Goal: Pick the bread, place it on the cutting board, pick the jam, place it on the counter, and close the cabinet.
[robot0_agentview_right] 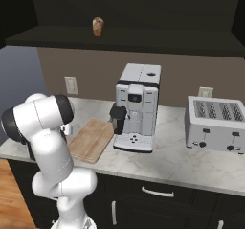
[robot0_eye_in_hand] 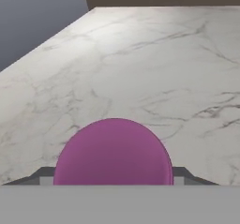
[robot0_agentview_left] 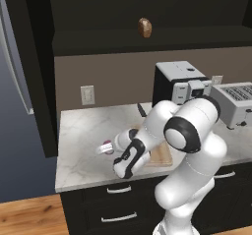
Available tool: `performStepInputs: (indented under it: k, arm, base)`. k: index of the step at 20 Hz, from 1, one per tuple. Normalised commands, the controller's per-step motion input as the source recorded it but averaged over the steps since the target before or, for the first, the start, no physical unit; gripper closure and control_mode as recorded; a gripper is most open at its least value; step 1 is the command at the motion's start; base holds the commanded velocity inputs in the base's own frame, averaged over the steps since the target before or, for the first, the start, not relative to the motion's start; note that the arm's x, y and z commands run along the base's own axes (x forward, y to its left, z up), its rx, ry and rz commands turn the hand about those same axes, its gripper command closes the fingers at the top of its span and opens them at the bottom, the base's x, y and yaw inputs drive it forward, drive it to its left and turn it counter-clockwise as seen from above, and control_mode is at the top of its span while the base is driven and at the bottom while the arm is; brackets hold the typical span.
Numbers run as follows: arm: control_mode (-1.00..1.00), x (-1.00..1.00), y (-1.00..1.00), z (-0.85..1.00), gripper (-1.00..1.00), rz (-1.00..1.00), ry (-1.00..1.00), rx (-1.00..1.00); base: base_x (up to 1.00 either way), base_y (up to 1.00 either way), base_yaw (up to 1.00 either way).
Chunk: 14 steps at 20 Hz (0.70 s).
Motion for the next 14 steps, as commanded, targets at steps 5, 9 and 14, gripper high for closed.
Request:
performStepInputs:
  k: [5,9,14]
  arm:
    - [-1.0,0.0,0.1,-0.02,1.0,0.0,0.01,0.0]
    - [-1.0,0.0,0.14,-0.01,1.0,0.0,0.02,0.0]
    - [-1.0,0.0,0.12,0.0,1.0,0.0,0.01,0.0]
  base:
    - [0.0,0.0,0.0]
    - [0.0,0.0,0.0]
    - [0.0,0.0,0.0]
